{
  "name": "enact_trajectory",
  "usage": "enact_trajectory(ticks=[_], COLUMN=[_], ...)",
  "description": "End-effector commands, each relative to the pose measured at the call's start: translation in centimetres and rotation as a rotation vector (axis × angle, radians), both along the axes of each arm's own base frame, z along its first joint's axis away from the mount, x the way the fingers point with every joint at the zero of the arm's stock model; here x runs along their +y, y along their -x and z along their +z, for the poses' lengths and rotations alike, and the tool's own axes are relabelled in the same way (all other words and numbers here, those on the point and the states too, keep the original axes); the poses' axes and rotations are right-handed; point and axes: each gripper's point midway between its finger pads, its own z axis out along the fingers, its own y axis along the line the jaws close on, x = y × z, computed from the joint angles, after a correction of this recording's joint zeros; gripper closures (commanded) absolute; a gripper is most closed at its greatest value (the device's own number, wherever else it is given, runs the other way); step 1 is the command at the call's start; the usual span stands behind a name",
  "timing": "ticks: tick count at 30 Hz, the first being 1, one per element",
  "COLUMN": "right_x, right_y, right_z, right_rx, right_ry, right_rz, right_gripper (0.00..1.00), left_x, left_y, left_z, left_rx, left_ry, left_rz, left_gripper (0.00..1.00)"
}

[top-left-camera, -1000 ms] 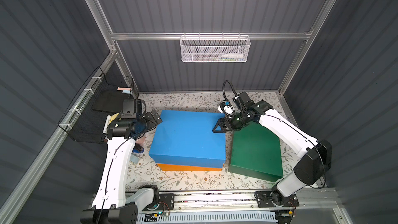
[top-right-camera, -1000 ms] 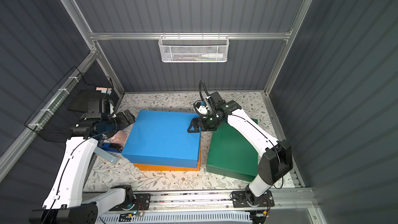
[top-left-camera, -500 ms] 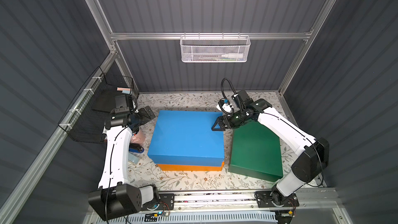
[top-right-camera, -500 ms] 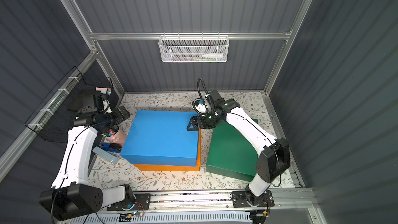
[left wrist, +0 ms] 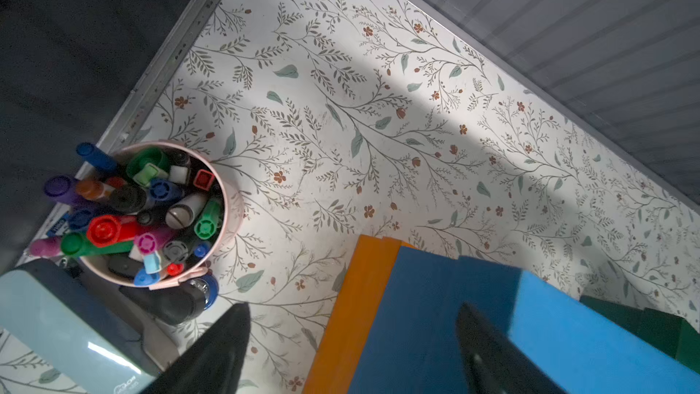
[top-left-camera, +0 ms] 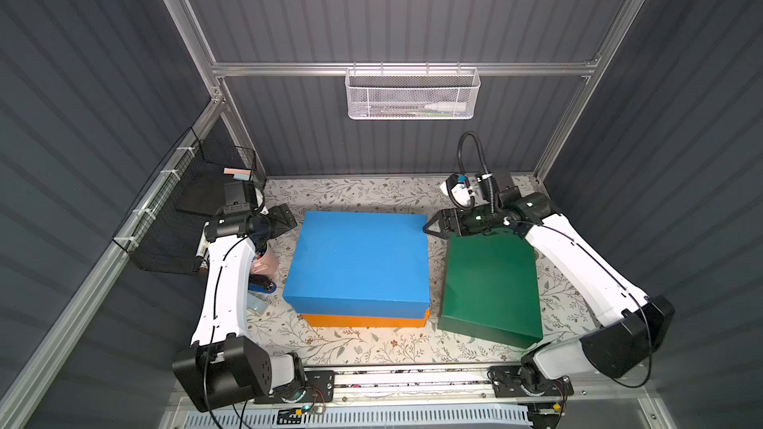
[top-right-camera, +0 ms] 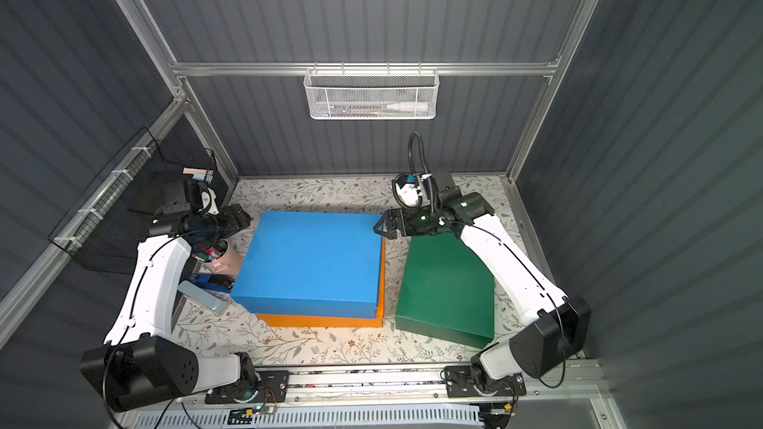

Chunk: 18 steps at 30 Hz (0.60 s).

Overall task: Stack the shoeboxes
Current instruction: Adjust the shoebox.

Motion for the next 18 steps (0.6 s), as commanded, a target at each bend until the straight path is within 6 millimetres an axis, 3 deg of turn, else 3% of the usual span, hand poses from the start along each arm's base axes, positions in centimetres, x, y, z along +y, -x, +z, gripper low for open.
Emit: enact_trajectory(ticks=[1,4,8,12,13,18], right_x=[-2.0,-2.6,-2.0,-1.5,-1.5,-1.0], right_y=[-0.7,-0.6,-0.4,-0.2,-0.3,0.1], right_z=[-2.4,-3.9,-5.7,-7.9,-8.4,-10.5], right_rx=[0.085,0.132,0.21,0.306,0.324,0.36], right_ry=[-0.017,-0.012,-0.018,0.002,0.01,0.079], right_rz=[-0.13,-0.172,-0.145,-0.129,-0.137,-0.158], right_gripper=[0.17,0.34,0.52,0.94,0.99,1.0], left_x=[3.3,3.7,3.8,3.3,3.4,3.7], left_y=[0.5,0.4,0.0,-0.3,-0.2,0.3], left_z=[-2.3,-2.9,-3.8,-6.1,-6.7,-9.0], left_rx=[0.076,0.09,0.107,0.139,0.155,0.21], left_ry=[0.001,0.008,0.018,0.058,0.057,0.047], left_rz=[0.128,0.138,0.136,0.117,0.12,0.138], left_gripper=[0.2,0.33,0.52,0.82,0.87,0.93])
